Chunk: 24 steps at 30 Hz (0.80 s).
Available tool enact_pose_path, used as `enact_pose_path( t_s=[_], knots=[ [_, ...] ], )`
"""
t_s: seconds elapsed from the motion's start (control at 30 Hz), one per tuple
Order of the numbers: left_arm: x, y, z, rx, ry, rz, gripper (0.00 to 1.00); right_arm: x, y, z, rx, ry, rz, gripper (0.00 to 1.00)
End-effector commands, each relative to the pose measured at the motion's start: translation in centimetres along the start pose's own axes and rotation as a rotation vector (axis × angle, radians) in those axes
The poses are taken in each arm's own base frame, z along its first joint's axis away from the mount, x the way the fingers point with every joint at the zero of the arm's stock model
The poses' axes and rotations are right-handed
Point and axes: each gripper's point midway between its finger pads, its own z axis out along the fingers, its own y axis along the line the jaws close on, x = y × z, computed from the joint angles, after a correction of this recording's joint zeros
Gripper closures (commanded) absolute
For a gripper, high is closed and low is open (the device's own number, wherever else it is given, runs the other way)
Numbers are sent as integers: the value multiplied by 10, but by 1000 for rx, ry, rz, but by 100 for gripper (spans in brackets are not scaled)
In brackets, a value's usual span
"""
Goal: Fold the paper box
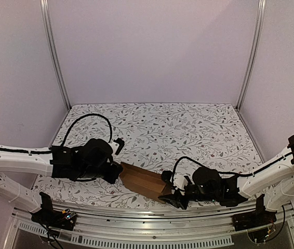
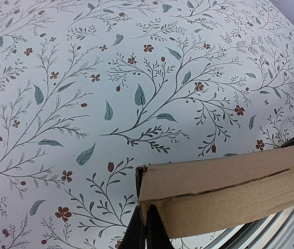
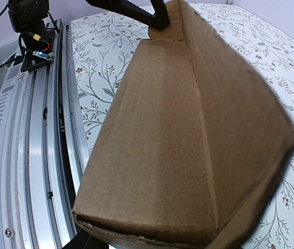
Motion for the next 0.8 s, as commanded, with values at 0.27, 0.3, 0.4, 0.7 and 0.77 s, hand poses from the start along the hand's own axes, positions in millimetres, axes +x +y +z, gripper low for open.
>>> enact_pose_path(
  t_s=[0.27, 0.3, 0.4, 0.7, 0.77],
  knots=[
    [72, -2, 12, -39, 206, 73, 100, -3, -22, -4, 125, -28, 17, 55],
    [74, -3, 12, -43, 209, 78, 100, -2, -23, -5, 129, -28, 24, 53],
    [79, -5, 13, -52, 219, 92, 100, -1, -24, -5, 135, -27, 34, 48],
    [78, -4, 11, -80, 216, 115, 100, -9, -28, -15, 154, -62, 62, 30],
    [76, -6, 10, -80, 210, 113, 100, -14, -27, -17, 149, -76, 71, 25]
  ],
)
